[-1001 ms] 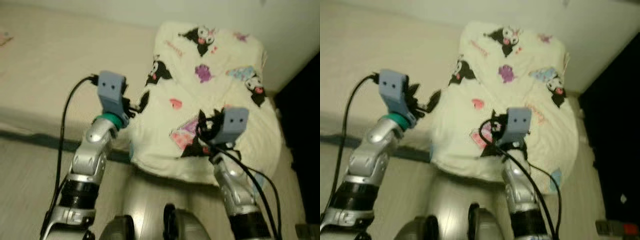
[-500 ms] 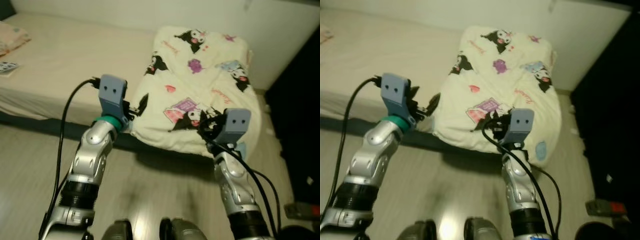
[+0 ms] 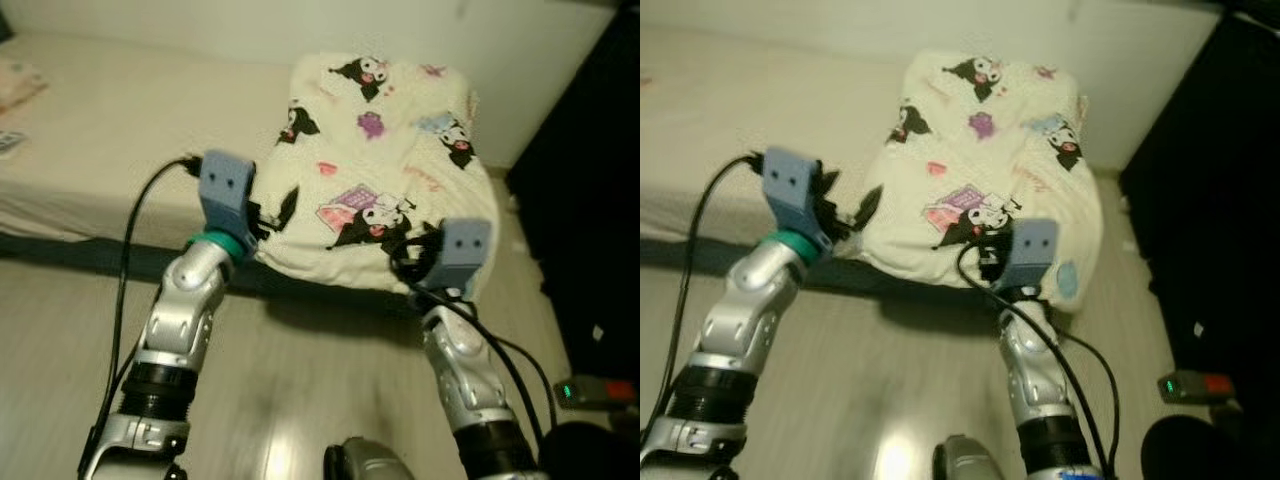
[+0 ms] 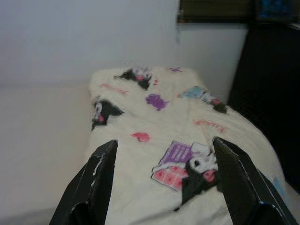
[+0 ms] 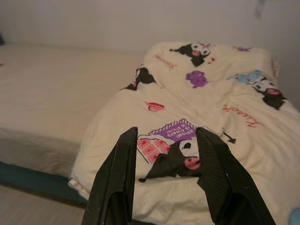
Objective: Clean up the room
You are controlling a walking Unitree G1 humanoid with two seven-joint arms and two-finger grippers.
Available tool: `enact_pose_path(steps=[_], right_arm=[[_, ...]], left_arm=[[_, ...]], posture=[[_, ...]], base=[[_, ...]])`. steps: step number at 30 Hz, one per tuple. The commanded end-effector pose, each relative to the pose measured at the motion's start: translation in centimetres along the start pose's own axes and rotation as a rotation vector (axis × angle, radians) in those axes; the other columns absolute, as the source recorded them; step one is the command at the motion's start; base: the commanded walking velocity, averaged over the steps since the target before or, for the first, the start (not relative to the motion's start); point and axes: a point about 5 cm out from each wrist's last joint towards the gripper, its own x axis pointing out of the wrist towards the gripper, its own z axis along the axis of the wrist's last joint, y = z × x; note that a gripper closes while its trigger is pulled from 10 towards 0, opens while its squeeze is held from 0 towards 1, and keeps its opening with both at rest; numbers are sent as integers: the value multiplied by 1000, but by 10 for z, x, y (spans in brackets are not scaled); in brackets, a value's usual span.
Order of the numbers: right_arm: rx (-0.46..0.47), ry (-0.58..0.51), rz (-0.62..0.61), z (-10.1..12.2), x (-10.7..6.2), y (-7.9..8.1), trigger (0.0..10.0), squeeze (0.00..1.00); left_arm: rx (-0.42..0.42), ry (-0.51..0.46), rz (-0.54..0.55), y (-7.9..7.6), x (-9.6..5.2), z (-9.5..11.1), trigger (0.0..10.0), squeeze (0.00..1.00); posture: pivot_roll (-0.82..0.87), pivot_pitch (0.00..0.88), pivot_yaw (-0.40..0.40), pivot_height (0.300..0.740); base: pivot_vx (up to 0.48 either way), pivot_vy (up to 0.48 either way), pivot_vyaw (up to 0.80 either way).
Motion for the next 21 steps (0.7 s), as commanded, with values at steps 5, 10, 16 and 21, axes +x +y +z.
enact_pose_path(steps=[5, 10, 16, 21], right_arm=[[-26, -1, 10, -1, 0, 0, 10000, 0], [-58, 1, 58, -3, -3, 4, 10000, 0], [-77, -3, 96, -4, -4, 9, 10000, 0], [-75, -1, 111, -4, -5, 10, 10000, 0]], left_arm=[[5, 19, 1, 1, -1, -4, 10000, 0], [-32, 22, 4, 2, -1, -4, 10000, 0], [-47, 26, 10, 3, -1, -4, 10000, 0], [-53, 33, 18, 3, -1, -6, 10000, 0]], posture=[[-83, 94, 13, 740], [-83, 94, 13, 740], [-82, 98, 14, 740], [-83, 99, 14, 740]], base=[[240, 0, 721], [0, 0, 771], [0, 0, 769], [0, 0, 769]])
